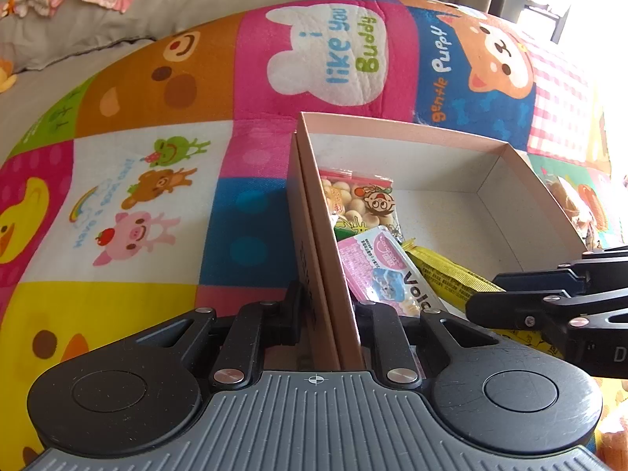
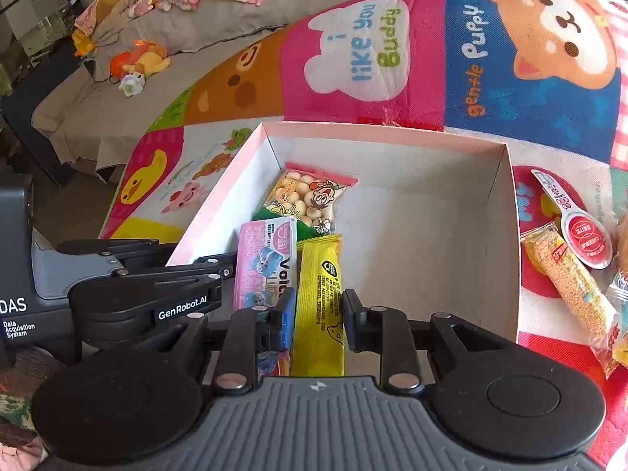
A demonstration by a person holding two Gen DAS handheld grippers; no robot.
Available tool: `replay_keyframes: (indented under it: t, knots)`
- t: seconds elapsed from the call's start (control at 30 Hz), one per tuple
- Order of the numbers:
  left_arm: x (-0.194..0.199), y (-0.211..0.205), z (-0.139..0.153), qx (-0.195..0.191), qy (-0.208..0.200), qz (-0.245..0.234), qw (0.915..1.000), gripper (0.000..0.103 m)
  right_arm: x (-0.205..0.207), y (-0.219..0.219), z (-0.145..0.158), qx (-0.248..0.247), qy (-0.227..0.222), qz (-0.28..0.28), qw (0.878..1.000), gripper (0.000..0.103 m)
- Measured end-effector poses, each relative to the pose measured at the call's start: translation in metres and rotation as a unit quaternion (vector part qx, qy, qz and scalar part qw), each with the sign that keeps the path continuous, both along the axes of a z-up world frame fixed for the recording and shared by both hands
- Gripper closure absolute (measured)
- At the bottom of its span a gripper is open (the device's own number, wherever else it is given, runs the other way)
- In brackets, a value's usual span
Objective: Organize objects
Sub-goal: 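Carry the yellow bar into the pink box and release it, then grasp the wrapped round bun with the right gripper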
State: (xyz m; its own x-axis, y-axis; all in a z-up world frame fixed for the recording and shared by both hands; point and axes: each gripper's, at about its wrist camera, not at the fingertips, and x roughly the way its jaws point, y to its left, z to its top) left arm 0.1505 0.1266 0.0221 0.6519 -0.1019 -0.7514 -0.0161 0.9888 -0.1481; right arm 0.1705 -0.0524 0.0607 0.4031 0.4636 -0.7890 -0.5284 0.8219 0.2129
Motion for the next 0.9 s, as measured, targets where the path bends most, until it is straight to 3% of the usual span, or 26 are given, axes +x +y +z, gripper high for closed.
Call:
replay_keyframes:
  t: [0.23,0.4,0.6,0.7,0.9]
  knots:
    - [-0.001,0.0,0.001,0.0,-0.001,0.001,1.0,0.084,-0.027,-0.029,0.027,-0.01,-0.067,-0.001,0.998,0.054]
    - [-0.001,0.001,0.001,0.0,-0.001,0.001,1.0,0.084,-0.058,-0.066,0.044,-0.006,-0.089,-0.019,0.996,0.05]
    - [-0.001,0.0,0.0,0.001,-0.002,0.002,1.0,0.084,-0.113,-0.122,0.054,-0.041,-0.124,-0.062,0.989,0.031]
    - [-0.001,0.0,0.0,0.001,-0.004,0.003,1.0,0.084,-0.135,-0.142,0.046,-0.058,-0.115,-0.087,0.988,0.022]
    - [-0.001,-0.001,0.0,0.004,-0.002,0.003,1.0,0.084,-0.169,-0.161,0.01,-0.03,-0.052,-0.114,0.992,0.018]
